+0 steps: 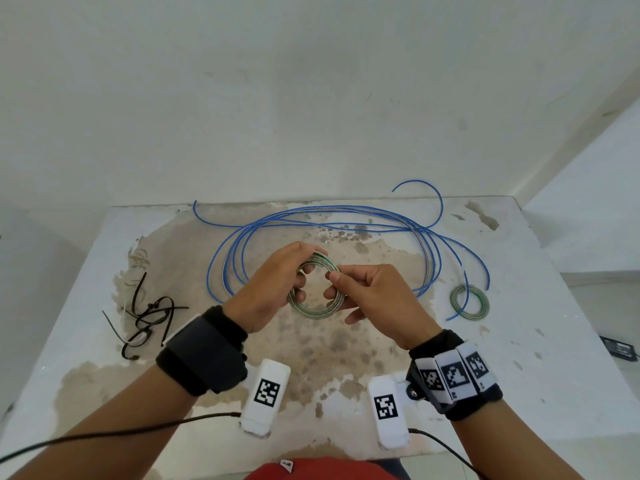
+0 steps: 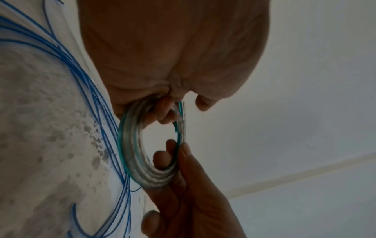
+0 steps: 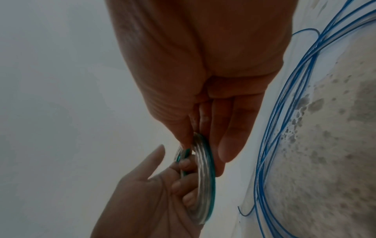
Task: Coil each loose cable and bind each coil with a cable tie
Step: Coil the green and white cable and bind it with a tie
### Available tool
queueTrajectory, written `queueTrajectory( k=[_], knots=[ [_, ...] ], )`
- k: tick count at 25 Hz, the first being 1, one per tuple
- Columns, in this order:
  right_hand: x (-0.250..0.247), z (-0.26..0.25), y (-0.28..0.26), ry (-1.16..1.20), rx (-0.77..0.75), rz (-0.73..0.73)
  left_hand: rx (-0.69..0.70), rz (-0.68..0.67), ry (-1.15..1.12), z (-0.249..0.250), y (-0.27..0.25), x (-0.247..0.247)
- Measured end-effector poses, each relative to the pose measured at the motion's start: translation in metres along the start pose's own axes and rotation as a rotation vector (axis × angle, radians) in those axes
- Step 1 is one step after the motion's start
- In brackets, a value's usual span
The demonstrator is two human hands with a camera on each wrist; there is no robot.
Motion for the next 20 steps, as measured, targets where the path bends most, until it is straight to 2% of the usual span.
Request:
queueTrajectory(
  k=[3,7,10,16,20],
  knots=[
    [0.002,0.0,-0.002,-0.021,0.0,-0.015,0.017,0.065,0.084,-0.002,0.001,-0.001],
    [0.008,-0.004,-0.002,-0.038,0.026,-0.041,0.046,0.068,0.277,-0.008,-0.001,-0.003],
    [0.009,-0.006,-0.001,-0.096,-0.018,-0.001,0.096,0.071,0.399,-0.011,-0.003,-0.003],
    [0.006,-0.001,-0.006,-0.103,-0.014,0.047,0.156,0.105,0.415,-0.018,-0.002,0.003],
    [0.003,0.006,-0.01,-0.117,0.059,-0.027,0.187,0.117,0.61,-0.015,-0.008,0.015]
  ],
)
Point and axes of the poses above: each hand's wrist, its own y-axis towards the middle knuckle, its own x-axis out of the palm, z = x × y, the point moved 5 cm from there along y, towards the middle knuckle, and after that the axes turned 10 degrees about -z, right-handed, at the moved point
